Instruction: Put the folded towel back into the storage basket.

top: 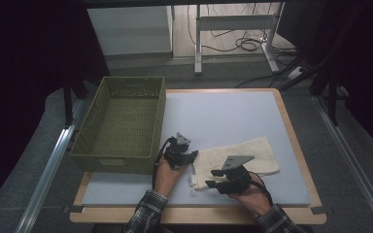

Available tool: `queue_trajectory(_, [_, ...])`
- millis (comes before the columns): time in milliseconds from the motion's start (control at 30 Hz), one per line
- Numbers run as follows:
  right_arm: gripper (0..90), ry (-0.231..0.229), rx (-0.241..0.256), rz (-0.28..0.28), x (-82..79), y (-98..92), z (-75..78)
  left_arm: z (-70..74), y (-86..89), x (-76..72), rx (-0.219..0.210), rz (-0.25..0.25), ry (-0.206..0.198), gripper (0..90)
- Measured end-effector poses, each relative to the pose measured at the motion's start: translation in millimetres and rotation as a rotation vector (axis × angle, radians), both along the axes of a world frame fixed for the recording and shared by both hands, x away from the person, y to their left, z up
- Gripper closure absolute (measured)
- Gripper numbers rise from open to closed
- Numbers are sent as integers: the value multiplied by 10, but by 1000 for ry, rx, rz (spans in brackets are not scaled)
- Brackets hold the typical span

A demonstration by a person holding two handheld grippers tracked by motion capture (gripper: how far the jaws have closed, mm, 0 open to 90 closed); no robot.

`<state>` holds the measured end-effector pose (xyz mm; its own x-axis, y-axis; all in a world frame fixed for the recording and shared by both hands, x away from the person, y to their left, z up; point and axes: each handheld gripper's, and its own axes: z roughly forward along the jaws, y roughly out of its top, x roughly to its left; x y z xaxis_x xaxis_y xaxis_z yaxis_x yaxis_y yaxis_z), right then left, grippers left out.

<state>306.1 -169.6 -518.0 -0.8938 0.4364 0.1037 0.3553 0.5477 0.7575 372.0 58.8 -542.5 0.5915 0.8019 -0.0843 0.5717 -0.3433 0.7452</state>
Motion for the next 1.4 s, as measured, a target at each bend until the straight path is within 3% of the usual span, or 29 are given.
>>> queue_trajectory(400, [581, -28, -27, 36, -11, 190, -2, 0, 0, -1, 0, 0, 0, 519])
queue_trajectory(733, [584, -12, -36, 68, -31, 320, -77, -1, -1, 0, 0, -1, -2, 519])
queue_trajectory(867, [578, -15, -61, 88, -62, 393, -126, 0, 0, -1, 2, -1, -1, 518])
queue_trajectory(967, [593, -51, -88, 92, -102, 437, -144, 0, -1, -1, 3, -1, -3, 518])
queue_trajectory(1067, [694, -104, -132, 79, -140, 458, -138, 1, -4, -4, 6, 0, -4, 526])
queue_trajectory(1133, [796, -104, -141, 67, -139, 452, -128, 1, -7, -9, 2, -1, -7, 556])
queue_trajectory(1167, [829, -98, -138, 60, -128, 439, -126, 2, -4, -11, -1, -16, -8, 616])
queue_trajectory(1233, [844, -69, -114, 52, -104, 412, -129, 5, -18, -23, -15, -44, -1, 740])
queue_trajectory(1300, [848, -57, -101, 49, -96, 393, -126, 9, -49, -43, -24, -36, 2, 841])
queue_trajectory(1400, [848, -51, -64, 40, -91, 352, -72, 30, -71, -39, -28, -27, -5, 866])
